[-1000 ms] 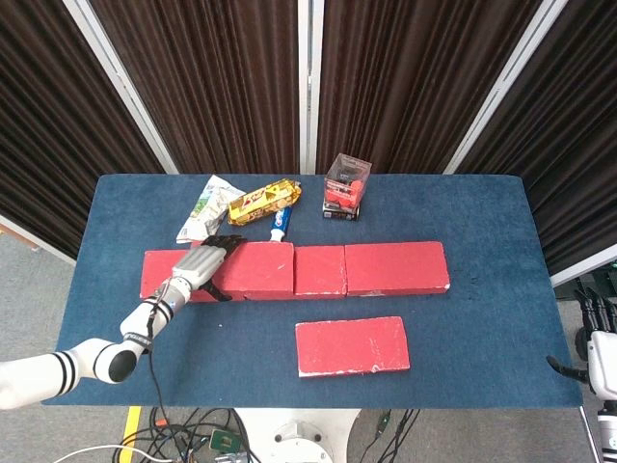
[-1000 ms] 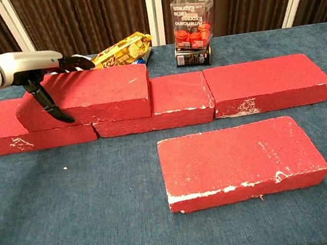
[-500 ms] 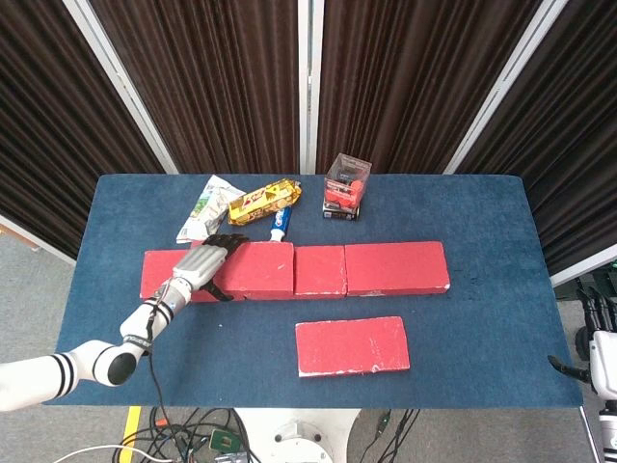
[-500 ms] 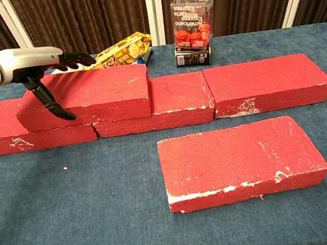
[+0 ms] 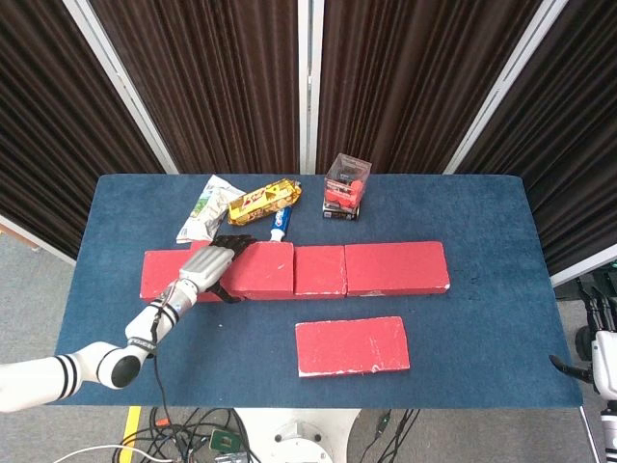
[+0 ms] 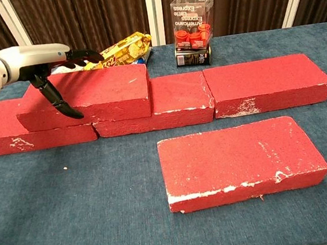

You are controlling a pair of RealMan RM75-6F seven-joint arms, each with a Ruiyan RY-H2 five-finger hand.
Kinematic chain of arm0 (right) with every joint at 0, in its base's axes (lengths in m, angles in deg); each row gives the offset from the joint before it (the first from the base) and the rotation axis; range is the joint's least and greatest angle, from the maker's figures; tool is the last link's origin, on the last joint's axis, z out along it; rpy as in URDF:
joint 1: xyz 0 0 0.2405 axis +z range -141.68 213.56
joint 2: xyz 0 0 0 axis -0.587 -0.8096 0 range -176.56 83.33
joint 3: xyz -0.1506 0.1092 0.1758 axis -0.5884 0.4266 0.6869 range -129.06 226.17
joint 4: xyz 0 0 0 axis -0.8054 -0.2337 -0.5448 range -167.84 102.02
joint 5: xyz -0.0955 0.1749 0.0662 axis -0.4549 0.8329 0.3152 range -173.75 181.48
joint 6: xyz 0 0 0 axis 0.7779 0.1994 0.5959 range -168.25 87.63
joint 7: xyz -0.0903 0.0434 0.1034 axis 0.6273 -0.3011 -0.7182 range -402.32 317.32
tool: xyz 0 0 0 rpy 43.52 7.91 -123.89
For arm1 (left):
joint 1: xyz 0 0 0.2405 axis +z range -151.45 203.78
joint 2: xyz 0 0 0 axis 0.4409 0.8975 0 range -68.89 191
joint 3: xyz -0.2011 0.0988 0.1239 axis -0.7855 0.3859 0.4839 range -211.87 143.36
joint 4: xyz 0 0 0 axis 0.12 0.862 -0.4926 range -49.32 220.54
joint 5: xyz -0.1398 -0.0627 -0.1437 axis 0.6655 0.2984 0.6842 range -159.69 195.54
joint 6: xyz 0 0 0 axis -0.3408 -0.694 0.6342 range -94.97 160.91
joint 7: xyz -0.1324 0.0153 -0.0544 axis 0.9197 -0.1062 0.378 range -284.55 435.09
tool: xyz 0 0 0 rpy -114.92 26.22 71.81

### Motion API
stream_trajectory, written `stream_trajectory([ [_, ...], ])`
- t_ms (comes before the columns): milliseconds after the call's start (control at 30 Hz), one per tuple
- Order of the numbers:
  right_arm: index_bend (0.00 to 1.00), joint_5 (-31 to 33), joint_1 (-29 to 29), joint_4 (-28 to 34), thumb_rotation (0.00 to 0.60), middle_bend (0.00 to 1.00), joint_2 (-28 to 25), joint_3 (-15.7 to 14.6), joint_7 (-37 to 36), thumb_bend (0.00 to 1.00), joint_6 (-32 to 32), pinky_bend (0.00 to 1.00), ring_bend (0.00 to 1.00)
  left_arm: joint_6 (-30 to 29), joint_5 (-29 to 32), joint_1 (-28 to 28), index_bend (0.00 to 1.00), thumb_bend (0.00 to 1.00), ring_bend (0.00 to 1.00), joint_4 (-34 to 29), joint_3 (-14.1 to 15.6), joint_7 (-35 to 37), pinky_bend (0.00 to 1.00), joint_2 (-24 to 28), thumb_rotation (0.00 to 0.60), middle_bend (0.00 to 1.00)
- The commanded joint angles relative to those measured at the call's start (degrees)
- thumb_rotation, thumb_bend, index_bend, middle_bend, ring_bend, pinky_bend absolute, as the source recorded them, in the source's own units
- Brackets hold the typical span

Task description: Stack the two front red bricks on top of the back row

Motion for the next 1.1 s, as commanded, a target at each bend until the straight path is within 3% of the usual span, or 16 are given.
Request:
stream_trajectory([
  [33,0.0,-0.01,-0.01,-0.06,0.6,0.0,0.03,-0.02,-0.05,0.0,-0.02,0.0,0.0,-0.12,0.15,-0.22,0.0,0.06,0.0,-0.07,-0.21,-0.15,0.0,-0.46,0.6,0.0],
  [767,0.0,0.73,0.04,-1.73,0.6,0.0,0.47,0.05,-1.92,0.0,-1.13,0.0,0.0,-4.65,6.29,-3.97,0.0,0.06,0.0,1.92,-3.12,-6.85,0.0,-8.82,0.6,0.0],
  [1100,0.0,0.77,-0.08,-1.94,0.6,0.0,0.26,0.2,-2.56,0.0,-1.0,0.0,0.0,-4.95,8.83,-4.89,0.0,0.06,0.0,2.23,-3.65,-8.53,0.0,-9.61,0.6,0.0],
])
